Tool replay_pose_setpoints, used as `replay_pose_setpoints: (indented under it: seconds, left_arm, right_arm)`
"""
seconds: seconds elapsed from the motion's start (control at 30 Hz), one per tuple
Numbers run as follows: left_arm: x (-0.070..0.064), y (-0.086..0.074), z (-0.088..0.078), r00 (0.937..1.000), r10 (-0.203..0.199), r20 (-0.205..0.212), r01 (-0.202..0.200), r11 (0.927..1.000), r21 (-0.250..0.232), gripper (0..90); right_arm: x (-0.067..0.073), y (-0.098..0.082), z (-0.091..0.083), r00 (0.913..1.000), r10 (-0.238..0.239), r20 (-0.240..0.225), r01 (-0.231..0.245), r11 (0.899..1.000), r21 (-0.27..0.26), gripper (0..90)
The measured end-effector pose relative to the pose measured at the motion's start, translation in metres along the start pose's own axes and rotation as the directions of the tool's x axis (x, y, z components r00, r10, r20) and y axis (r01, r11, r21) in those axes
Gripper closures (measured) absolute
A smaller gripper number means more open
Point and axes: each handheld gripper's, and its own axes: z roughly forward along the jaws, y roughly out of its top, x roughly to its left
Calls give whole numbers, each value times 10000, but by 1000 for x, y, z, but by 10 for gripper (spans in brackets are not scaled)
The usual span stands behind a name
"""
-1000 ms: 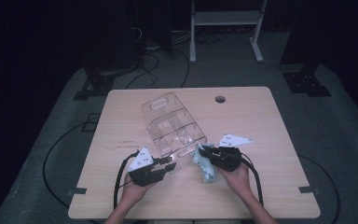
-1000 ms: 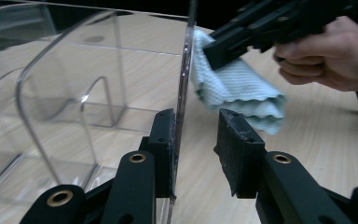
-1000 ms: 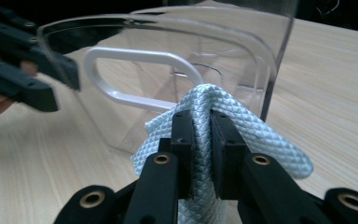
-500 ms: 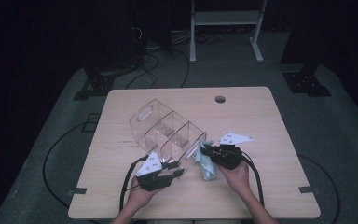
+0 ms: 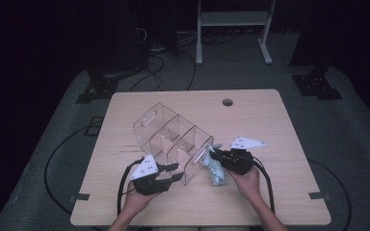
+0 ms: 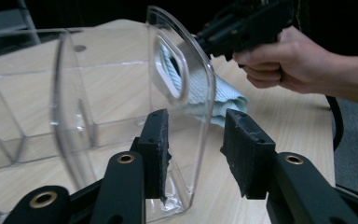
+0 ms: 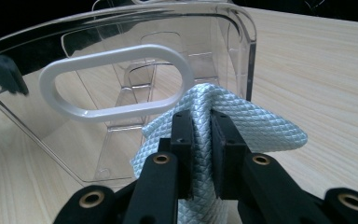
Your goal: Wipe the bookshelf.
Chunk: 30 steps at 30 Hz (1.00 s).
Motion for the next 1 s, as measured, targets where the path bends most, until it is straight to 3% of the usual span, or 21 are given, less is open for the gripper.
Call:
replay_pose_setpoints:
  seconds: [0.2,0.4,0.6,0.77,1.0]
  left_arm:
    - [11,6,-11,9966,-36,-827,27,9999,-119,476]
    - [23,10,-14,9845,-163,-1747,155,9999,-54,273]
    - [33,11,-12,9783,-271,-2054,267,9996,-48,109]
    - [42,10,-8,9656,-255,-2589,253,9997,-41,29]
    - [53,6,-4,9527,-391,-3012,409,9992,-4,0]
  right_arm:
    - [2,0,-1,10000,-75,-50,75,10000,-12,801]
    - [2,1,-2,9999,-64,-105,63,10000,-45,800]
    - [2,1,-1,9999,-58,-135,58,10000,-8,800]
    - [2,3,-2,9999,-89,-119,89,9999,-63,800]
    - [-1,4,-5,9999,-105,-52,105,9999,-73,800]
